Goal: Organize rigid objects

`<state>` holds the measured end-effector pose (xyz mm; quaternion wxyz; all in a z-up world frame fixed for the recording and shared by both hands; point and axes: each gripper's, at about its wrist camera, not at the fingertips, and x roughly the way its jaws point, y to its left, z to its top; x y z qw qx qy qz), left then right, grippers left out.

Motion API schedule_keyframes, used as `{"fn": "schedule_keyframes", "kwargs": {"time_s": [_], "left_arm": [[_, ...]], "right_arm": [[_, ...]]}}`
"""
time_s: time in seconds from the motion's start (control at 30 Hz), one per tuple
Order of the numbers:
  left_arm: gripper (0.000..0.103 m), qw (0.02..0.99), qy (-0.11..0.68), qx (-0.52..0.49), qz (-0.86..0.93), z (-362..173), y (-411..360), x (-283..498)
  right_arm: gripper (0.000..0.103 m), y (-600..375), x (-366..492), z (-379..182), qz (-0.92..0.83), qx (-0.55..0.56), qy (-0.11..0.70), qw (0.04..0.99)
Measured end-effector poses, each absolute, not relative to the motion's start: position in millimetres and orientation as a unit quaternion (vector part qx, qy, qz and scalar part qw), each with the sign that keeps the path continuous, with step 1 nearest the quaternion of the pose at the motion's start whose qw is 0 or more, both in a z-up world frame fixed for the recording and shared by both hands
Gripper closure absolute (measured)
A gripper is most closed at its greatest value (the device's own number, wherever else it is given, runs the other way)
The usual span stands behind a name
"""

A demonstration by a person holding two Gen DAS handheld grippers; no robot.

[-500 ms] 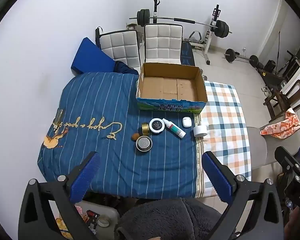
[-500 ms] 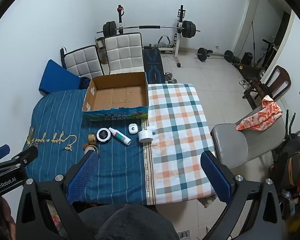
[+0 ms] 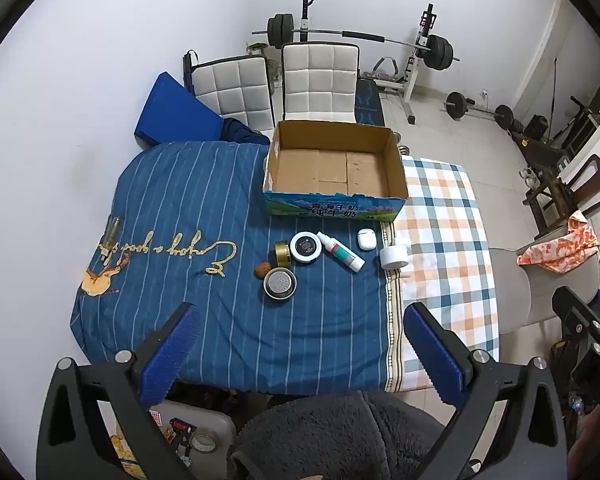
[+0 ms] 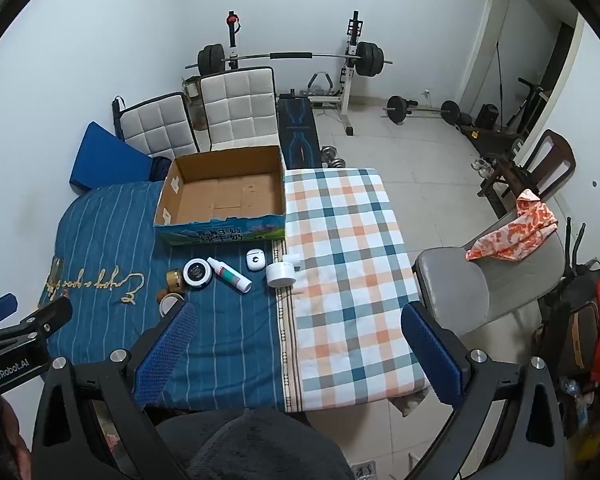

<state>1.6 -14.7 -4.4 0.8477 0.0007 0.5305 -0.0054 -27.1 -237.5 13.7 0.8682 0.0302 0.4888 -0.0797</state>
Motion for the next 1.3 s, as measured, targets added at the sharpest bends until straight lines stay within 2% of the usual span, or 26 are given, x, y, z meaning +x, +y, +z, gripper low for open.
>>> {"fn": "schedule_keyframes", "kwargs": {"time_s": [1.3], "left_arm": [[0.000, 0.848, 0.529, -0.005, -0.011, -4, -22, 11]], "right_arm": [[0.000, -251, -25, 6, -0.096, 0.029, 0.476, 0.874]]}}
